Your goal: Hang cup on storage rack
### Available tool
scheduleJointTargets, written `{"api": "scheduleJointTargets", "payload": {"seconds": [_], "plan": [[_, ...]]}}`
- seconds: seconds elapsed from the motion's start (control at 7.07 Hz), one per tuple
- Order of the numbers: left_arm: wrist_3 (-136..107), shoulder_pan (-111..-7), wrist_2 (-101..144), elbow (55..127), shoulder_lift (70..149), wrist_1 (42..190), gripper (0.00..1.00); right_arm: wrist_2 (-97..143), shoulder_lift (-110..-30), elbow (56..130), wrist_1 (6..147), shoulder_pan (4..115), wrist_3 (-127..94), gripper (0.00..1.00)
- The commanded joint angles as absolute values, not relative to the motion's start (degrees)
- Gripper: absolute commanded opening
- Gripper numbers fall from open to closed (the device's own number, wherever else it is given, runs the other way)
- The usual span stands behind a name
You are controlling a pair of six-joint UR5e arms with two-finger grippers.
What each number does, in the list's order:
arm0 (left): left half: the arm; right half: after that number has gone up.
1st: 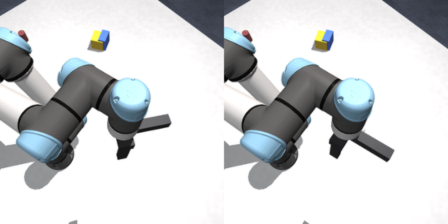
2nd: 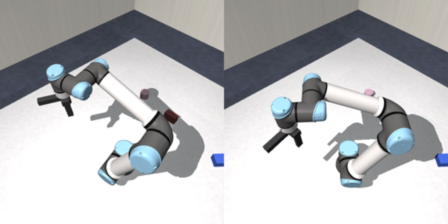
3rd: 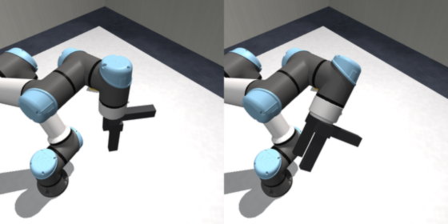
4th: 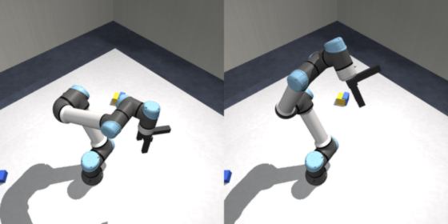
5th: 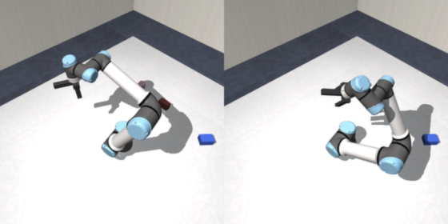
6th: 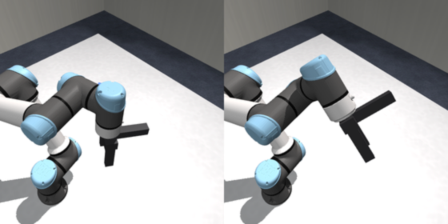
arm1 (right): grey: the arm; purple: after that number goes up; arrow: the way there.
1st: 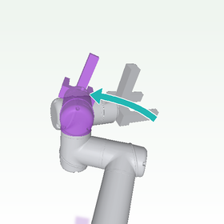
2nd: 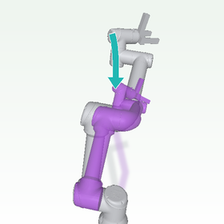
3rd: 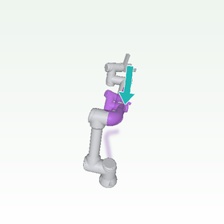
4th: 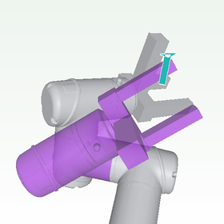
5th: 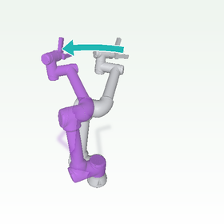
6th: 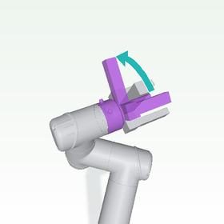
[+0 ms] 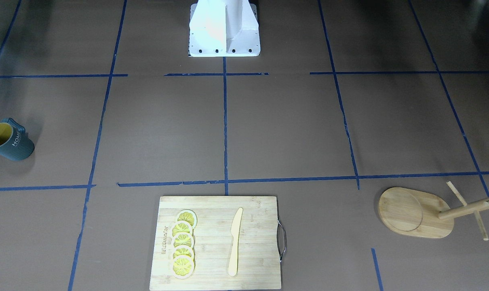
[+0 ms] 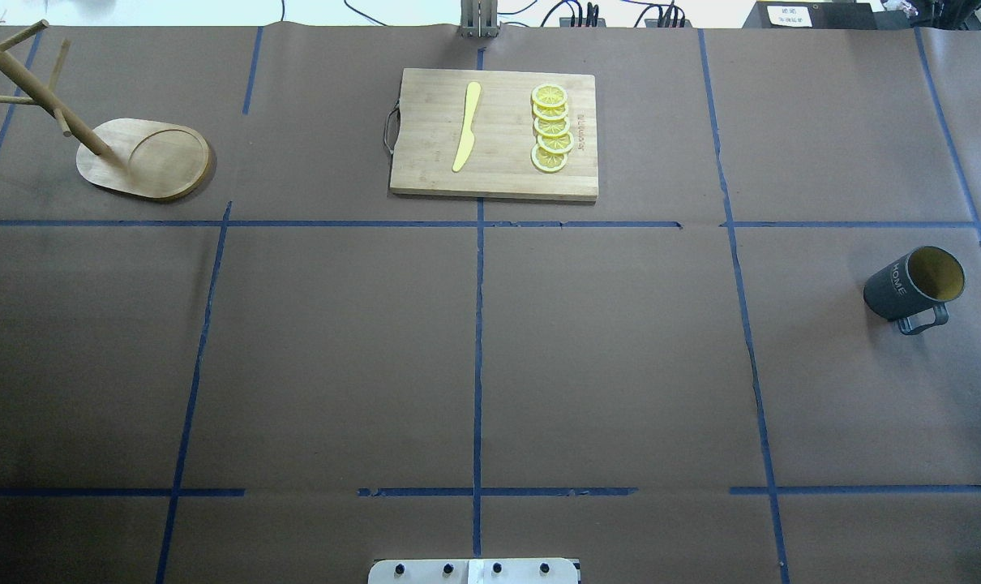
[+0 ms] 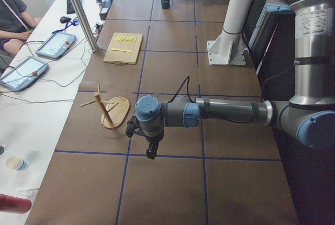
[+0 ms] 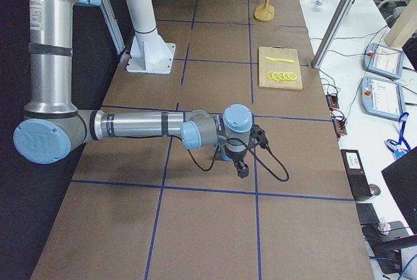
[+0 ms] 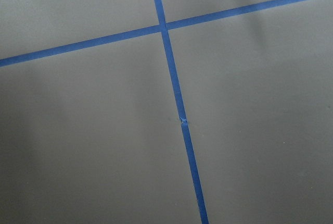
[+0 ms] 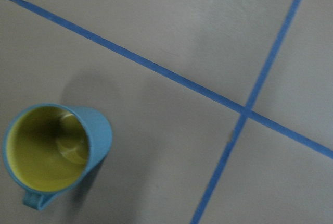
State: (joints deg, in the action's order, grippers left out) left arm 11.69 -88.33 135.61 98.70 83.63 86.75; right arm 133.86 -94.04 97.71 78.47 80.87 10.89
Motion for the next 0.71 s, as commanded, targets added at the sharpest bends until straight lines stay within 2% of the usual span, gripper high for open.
{"api": "scheduleJointTargets", "payload": {"seconds": [0.0, 0.57], "plan": [[11.8, -88.3, 135.6, 98.6, 83.6, 86.7, 1.00, 133.8, -93.7, 99.3, 71.9, 76.2, 10.9, 1.00], [11.8, -88.3, 135.7, 98.7, 83.6, 86.9, 1.00, 131.5, -93.3, 96.6, 70.4, 71.1, 10.7, 1.00]]}}
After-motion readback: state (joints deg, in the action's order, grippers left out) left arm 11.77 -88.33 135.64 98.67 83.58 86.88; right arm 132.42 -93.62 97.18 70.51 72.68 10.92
